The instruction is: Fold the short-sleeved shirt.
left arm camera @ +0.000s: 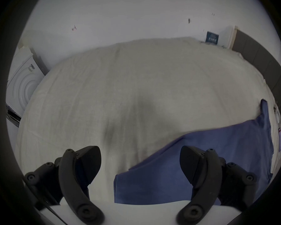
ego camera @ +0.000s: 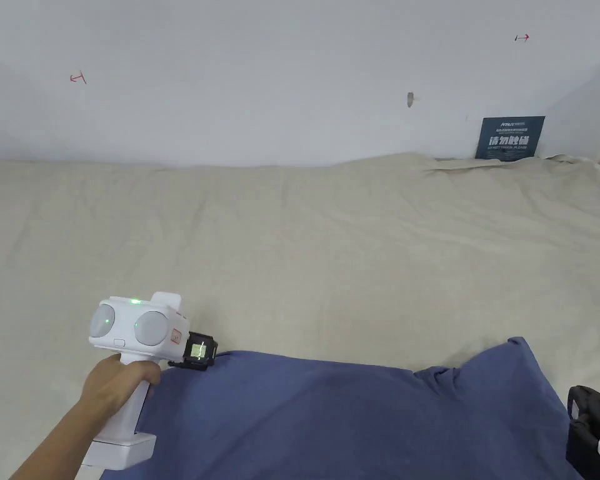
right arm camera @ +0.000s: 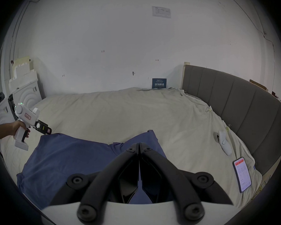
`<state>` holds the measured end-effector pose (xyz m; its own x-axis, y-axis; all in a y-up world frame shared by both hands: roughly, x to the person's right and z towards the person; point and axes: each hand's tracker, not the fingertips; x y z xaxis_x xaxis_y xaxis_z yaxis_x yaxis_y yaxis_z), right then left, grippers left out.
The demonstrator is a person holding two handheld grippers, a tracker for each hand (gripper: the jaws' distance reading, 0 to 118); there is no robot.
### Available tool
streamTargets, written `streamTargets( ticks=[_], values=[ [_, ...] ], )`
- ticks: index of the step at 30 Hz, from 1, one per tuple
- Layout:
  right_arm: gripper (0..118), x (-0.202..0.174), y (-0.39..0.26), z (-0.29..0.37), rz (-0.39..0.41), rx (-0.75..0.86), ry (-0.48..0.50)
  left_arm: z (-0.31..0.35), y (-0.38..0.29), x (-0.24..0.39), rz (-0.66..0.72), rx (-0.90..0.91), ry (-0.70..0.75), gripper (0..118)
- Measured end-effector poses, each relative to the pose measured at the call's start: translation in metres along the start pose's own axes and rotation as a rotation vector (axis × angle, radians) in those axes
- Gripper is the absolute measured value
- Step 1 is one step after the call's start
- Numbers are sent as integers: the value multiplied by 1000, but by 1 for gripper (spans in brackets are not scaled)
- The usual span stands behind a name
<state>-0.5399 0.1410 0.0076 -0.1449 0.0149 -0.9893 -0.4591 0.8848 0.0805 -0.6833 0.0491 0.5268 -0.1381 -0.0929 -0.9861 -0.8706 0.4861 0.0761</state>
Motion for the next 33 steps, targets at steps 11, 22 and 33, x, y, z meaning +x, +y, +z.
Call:
streamTargets(
  ticks=[11,22,33],
  values=[
    [0,16,-2,-33,-12,-62,4,-13,-5,6,11,-55,-118,7],
    [52,60,14,-143,-110,-289,34,45,-22,7,-10,101,-128,4],
    [74,62,-20,-193,-103,-495,-29,68,-30,18,-19,114,-134,4]
  ],
)
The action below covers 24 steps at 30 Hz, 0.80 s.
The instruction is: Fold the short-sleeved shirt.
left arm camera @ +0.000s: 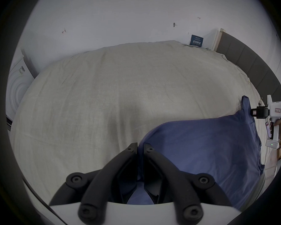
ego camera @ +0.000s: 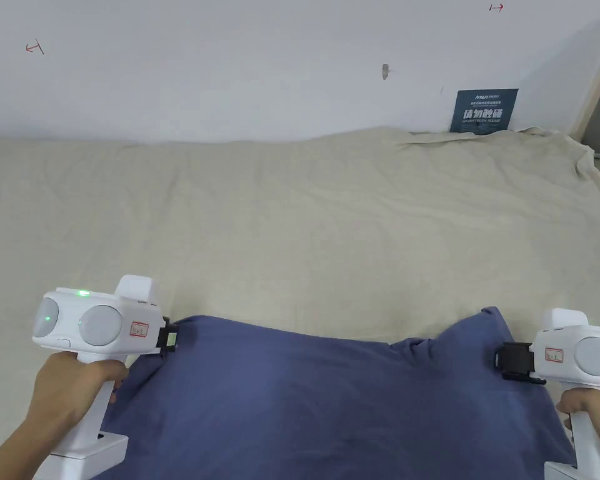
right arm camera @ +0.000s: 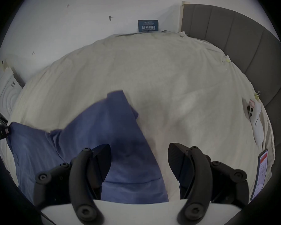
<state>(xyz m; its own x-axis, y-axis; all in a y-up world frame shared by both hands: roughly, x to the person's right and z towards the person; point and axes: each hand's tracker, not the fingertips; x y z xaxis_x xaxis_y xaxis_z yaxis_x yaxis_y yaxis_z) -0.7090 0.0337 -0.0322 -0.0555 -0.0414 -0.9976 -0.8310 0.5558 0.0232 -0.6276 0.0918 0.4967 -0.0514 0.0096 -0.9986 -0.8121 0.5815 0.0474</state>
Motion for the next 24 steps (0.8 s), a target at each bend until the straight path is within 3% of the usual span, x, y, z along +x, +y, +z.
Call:
streamTargets(
  ticks=[6,7,12,16,24],
  values=[
    [7,-9,-12,1,76,-37,-12,2,-4,-3,7,2,7,4],
    [1,-9,-12,4,79,-41,-4,3,-6,-3,13,4,8,4],
    [0,-3,-9,44,77,57,18,11,-15,-9,66,37,12,4],
    [0,-3,-5,102,51,171,103,38,-16,-9,79,98,21,4],
    [0,0,13,205,102,403,191,115,-10,-15,123,255,8,4]
  ],
)
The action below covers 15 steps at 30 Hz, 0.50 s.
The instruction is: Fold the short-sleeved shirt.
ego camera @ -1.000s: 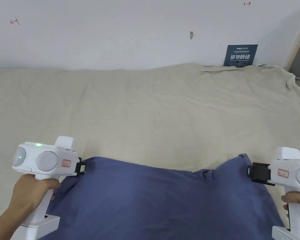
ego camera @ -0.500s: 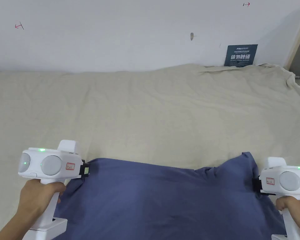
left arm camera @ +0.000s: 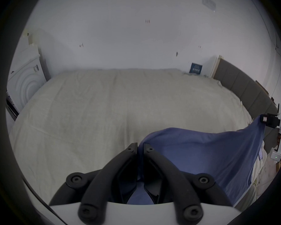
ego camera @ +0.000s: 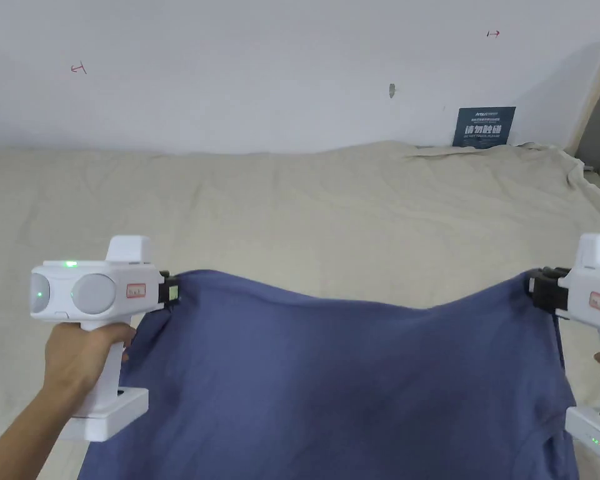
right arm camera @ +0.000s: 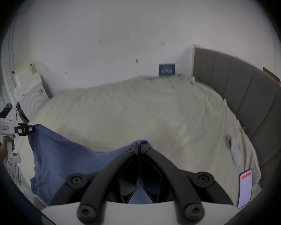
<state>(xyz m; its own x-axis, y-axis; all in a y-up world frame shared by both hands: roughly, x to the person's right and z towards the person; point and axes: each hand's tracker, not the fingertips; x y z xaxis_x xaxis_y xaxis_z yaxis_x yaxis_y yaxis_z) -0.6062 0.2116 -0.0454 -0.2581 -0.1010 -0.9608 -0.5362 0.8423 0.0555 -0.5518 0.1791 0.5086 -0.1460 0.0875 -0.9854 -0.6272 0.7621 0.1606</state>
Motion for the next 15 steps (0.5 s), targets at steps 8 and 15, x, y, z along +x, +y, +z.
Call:
streamTargets(
  ticks=[8,15],
  values=[
    [0,-13,73,68,33,229,35,86,54,-9,49,181,23,4],
    [0,-15,153,91,-1,390,38,140,128,-5,16,322,67,4]
  ],
)
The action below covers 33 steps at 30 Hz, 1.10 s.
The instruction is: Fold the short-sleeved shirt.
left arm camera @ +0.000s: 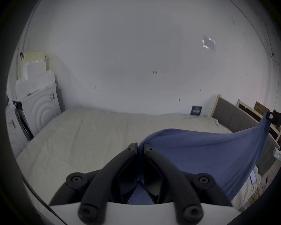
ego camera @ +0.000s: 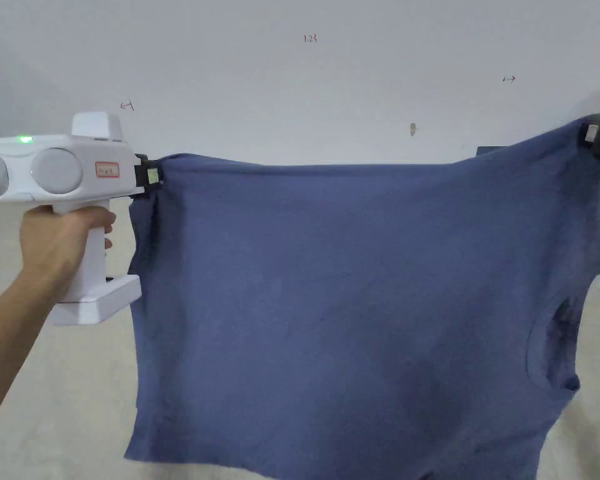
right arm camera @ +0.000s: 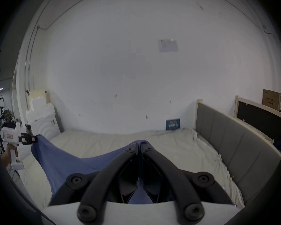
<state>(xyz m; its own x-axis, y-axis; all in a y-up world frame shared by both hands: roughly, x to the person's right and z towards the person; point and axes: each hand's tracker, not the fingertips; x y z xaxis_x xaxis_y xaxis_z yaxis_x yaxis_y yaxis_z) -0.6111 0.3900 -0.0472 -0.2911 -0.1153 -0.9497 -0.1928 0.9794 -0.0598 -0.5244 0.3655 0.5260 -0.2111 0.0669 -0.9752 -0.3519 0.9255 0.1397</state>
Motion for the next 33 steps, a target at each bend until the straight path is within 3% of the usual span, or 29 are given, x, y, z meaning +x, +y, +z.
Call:
streamTargets(
  ticks=[9,15,21,33],
  values=[
    [0,-18,90,-16,3,166,-17,11,93,16,-105,141,49,4],
    [0,-23,102,-32,37,196,-24,-4,105,16,-95,171,55,4],
    [0,-17,61,-62,89,159,-44,-40,76,17,-97,116,54,4],
    [0,9,-87,-101,16,-113,-53,-101,-57,6,-86,-125,57,4]
  ],
)
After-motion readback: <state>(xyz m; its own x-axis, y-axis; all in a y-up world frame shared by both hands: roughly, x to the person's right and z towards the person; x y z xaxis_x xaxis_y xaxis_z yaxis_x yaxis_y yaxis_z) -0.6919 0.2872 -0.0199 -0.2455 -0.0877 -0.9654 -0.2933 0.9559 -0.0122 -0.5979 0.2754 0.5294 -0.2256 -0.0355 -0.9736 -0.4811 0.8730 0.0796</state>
